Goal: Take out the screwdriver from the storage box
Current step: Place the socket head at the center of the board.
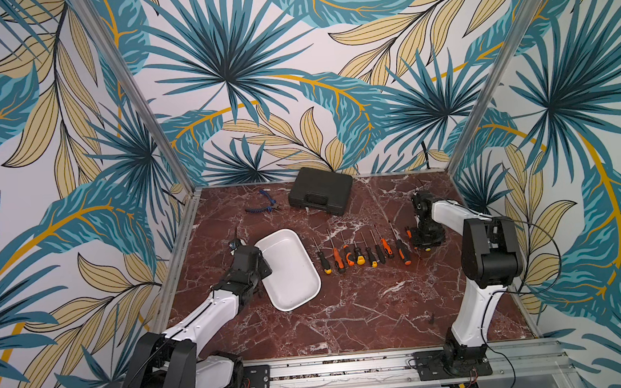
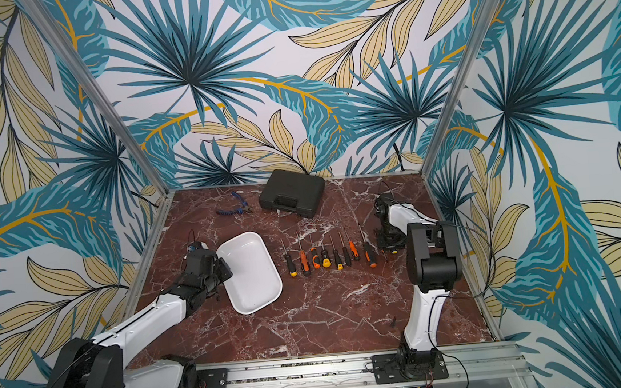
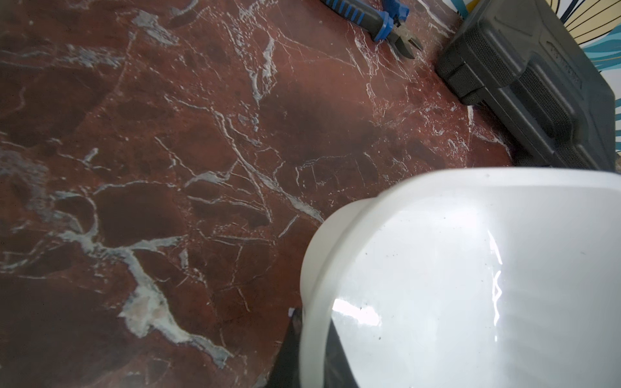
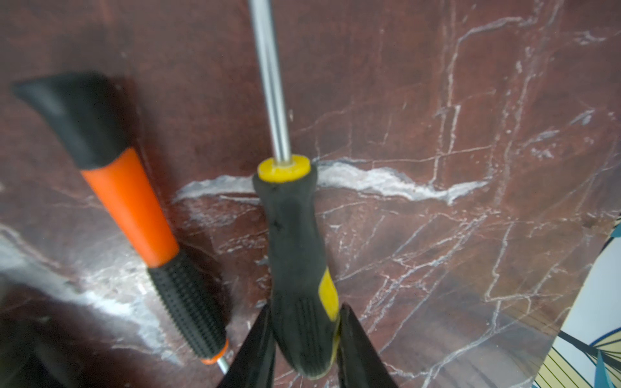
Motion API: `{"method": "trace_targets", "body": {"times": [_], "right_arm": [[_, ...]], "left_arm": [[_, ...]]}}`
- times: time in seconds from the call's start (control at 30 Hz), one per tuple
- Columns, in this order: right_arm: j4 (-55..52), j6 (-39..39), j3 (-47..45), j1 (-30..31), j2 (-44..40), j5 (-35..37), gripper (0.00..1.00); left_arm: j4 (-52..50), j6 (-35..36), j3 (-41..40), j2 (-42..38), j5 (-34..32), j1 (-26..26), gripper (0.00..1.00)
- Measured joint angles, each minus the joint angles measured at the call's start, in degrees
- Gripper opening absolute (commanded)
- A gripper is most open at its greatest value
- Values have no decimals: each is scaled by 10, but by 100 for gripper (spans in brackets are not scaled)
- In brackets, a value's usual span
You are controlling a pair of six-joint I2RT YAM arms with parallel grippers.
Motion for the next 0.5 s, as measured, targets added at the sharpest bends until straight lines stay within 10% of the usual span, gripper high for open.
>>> {"method": "trace_targets", "body": {"times": [0.5], "right_arm": [[-2, 0, 0, -5, -5, -13, 41]], "left_arm": [[4, 24, 44, 77, 17, 7, 0]]}}
